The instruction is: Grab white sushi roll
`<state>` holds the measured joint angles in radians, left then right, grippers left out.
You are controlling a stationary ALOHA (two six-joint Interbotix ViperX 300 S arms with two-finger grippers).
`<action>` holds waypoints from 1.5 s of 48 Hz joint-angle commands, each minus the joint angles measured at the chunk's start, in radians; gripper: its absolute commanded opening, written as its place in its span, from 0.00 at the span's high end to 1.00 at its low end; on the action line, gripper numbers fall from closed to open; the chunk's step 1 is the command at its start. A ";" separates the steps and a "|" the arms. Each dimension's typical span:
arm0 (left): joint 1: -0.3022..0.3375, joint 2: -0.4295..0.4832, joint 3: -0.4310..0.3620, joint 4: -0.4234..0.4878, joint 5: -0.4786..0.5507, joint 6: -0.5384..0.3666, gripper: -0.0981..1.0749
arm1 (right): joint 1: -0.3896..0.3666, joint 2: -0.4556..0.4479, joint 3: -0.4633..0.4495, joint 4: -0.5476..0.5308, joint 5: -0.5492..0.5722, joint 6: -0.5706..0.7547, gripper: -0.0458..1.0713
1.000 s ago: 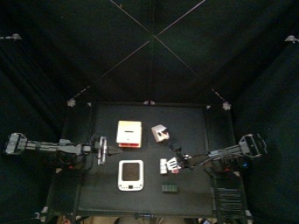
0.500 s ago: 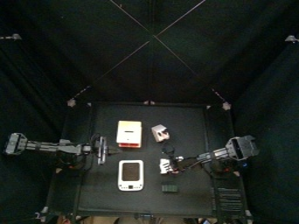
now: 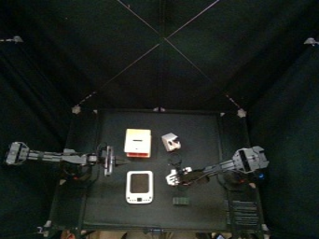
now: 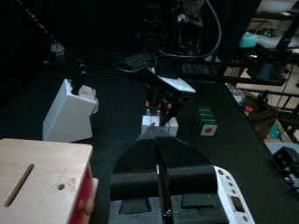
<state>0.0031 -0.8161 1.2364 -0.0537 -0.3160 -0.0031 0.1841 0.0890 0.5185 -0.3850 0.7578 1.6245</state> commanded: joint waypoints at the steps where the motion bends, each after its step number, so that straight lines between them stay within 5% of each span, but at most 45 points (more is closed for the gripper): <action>1: 0.002 0.003 -0.011 -0.002 -0.009 0.002 0.92 | -0.006 -0.006 -0.021 0.003 0.000 -0.002 0.17; 27: 0.002 0.003 -0.008 -0.002 -0.008 0.002 0.92 | -0.008 0.058 -0.028 0.028 0.018 -0.005 0.21; 46: 0.002 0.003 -0.005 -0.002 -0.005 0.000 0.92 | -0.008 0.044 -0.034 0.028 0.023 -0.023 0.45; 72: 0.009 -0.012 0.009 -0.002 -0.003 0.002 0.92 | -0.009 -0.014 -0.083 0.026 0.066 -0.126 0.46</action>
<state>0.0046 -0.8253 1.2563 -0.0537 -0.3145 -0.0031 0.1779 0.1135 0.4541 -0.3559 0.8237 1.5002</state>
